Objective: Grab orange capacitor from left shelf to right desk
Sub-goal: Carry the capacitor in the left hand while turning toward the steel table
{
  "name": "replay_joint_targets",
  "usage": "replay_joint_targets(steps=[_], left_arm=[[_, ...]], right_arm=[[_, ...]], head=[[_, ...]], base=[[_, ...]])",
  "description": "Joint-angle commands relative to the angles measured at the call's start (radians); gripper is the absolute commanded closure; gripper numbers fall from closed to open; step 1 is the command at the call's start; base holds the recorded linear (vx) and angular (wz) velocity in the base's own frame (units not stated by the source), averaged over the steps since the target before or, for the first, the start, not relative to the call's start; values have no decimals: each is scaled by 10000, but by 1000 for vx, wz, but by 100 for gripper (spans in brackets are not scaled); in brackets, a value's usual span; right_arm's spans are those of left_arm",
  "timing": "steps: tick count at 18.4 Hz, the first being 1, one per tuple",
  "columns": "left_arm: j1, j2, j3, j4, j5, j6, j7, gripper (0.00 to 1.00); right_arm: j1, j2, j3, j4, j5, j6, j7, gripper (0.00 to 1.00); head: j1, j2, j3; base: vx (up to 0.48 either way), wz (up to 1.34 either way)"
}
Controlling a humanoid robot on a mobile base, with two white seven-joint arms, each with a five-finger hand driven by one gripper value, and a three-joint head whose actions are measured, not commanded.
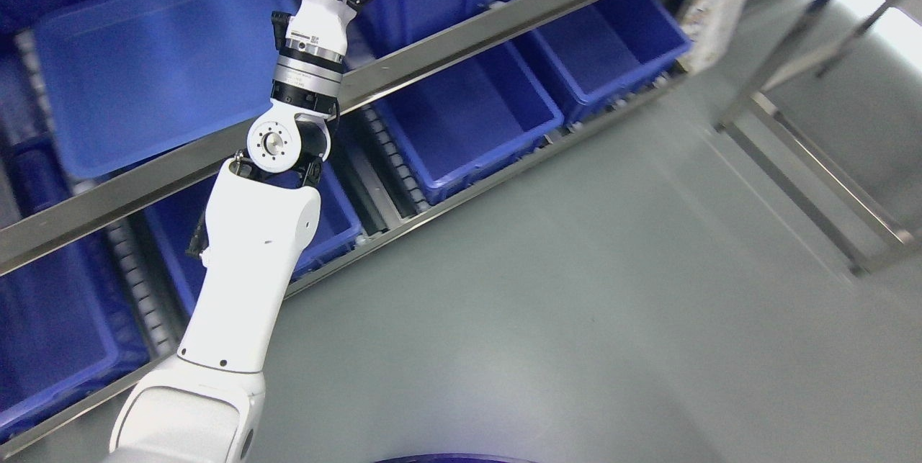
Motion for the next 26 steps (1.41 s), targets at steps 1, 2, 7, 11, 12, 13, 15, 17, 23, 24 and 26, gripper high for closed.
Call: replay_joint_targets(steps=[1,2,7,11,12,13,15,17,23,24,26], left_arm=[[683,175,-243,-1700,-422,-198,-218,99],[699,175,-290,-1700,-499,-229,-218,99],[883,175,-306,-1685,-531,-229,-218,99],[852,175,-306,-1654,-531,-229,-234,99],[852,175,-306,-1654,-531,-229,-234,99],[852,175,-321,-1654,-531,-214,-234,99],[822,175,-351,-1654,-531,-214,-234,99],[837,175,-687,-1654,-531,-214,-219,99],[868,175,-1042,-1654,-531,-214,-172,99],[868,175,-1057,-1654,-531,-214,-172,99],[852,175,-1057,-1654,-531,-214,-172,99]], right_arm=[[-18,-174,-92,-338,4,-4,37,0],[-18,-174,-107,-338,20,-4,37,0],[-18,-174,-107,-338,20,-4,37,0],[-18,-174,-107,-338,4,-4,37,0],[-18,-174,-107,-338,4,-4,37,0],[-18,-174,-107,-338,4,-4,37,0],[-18,-174,-107,-338,4,-4,37,0],[-18,-174,-107,-338,4,-4,37,0],[-18,-174,-107,-338,4,-4,37,0],[-18,-174,-107,-338,4,-4,37,0],[-18,-174,-107,-338,4,-4,37,0]], head=[[0,0,0],[0,0,0],[0,0,0],[0,3,0],[0,3,0],[0,3,0],[0,5,0],[0,5,0],[0,5,0],[0,5,0],[0,5,0]], base=[[-179,-995],[-175,-1091],[-113,-958],[26,-497],[79,-270],[79,-270],[68,-292],[85,-332],[141,-336],[170,-253],[260,-198]])
